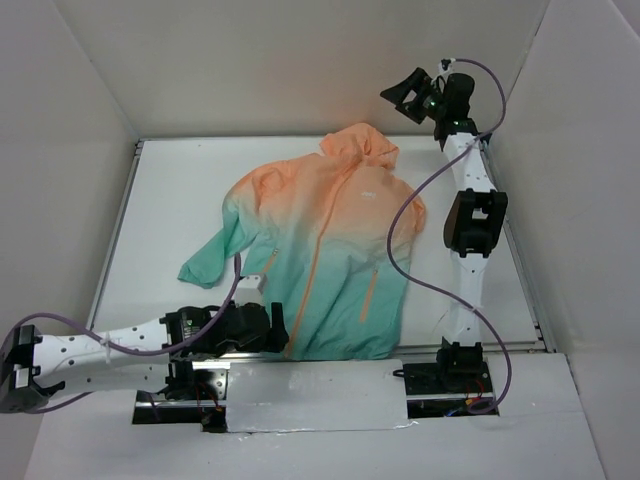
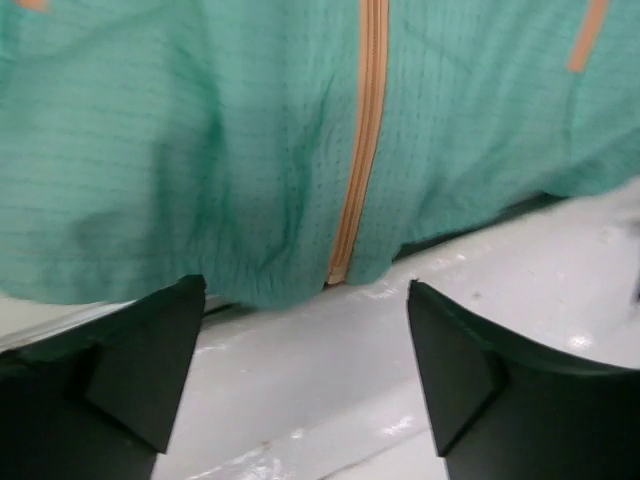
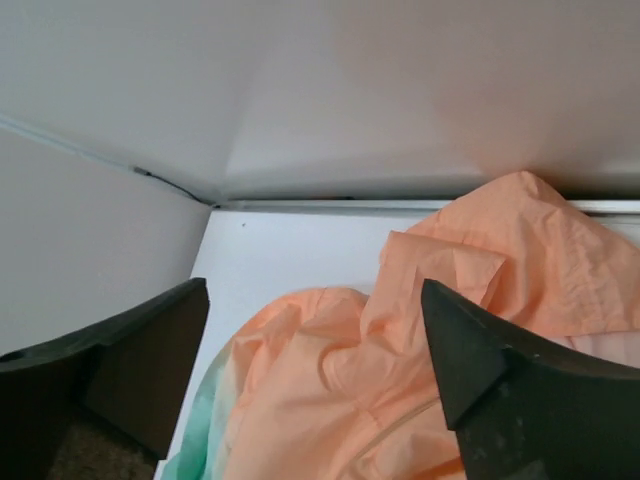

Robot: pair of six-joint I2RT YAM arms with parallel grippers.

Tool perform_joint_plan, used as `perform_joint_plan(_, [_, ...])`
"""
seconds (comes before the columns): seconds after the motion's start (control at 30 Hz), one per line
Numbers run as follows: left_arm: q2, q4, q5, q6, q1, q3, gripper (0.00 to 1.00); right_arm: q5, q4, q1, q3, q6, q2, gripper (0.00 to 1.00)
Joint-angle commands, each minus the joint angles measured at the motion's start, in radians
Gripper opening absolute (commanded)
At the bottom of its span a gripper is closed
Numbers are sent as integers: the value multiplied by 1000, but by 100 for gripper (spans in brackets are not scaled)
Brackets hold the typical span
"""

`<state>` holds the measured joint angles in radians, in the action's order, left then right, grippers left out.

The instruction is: Zip up the jacket

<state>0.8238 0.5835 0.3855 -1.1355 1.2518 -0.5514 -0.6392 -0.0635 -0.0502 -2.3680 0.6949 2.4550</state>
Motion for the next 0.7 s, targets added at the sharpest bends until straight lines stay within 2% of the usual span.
perform_joint_plan(0.0, [40, 203, 142, -87, 3, -106, 99, 65, -18, -11, -62, -64, -140, 100])
perform_joint_plan(0.13, [90, 309, 236, -102, 0, -247, 99, 110, -157, -8, -42, -110, -291, 100])
perform_joint_plan(0.23, [129, 377, 298, -113, -29, -338, 99, 174, -275, 4, 47, -113, -422, 100])
perform_joint_plan(0.33, [137, 408, 346, -12, -181, -441, 99, 258, -346, 73, 246, -168, -644, 100])
perform_joint_plan(0.37, [130, 383, 342, 40, -309, -465, 99, 292, -369, 96, 333, -193, -760, 100])
perform_joint_plan(0.4, [121, 299, 316, 175, -386, -493, 99, 335, -425, 148, 367, -236, -812, 100])
perform_joint_plan(0.43, [109, 270, 241, 233, -546, -563, 99, 401, -450, 171, 431, -251, -868, 100])
perform_joint_plan(0.5, [109, 240, 175, 342, -679, -657, 99, 444, -519, 216, 495, -270, -1034, 100])
perform_joint_plan(0.53, [124, 255, 168, 362, -769, -770, 99, 496, -539, 260, 556, -267, -1095, 100])
perform_joint_plan(0.67, [158, 369, 294, 433, -835, -1028, 99, 507, -599, 288, 749, -242, -1476, 100])
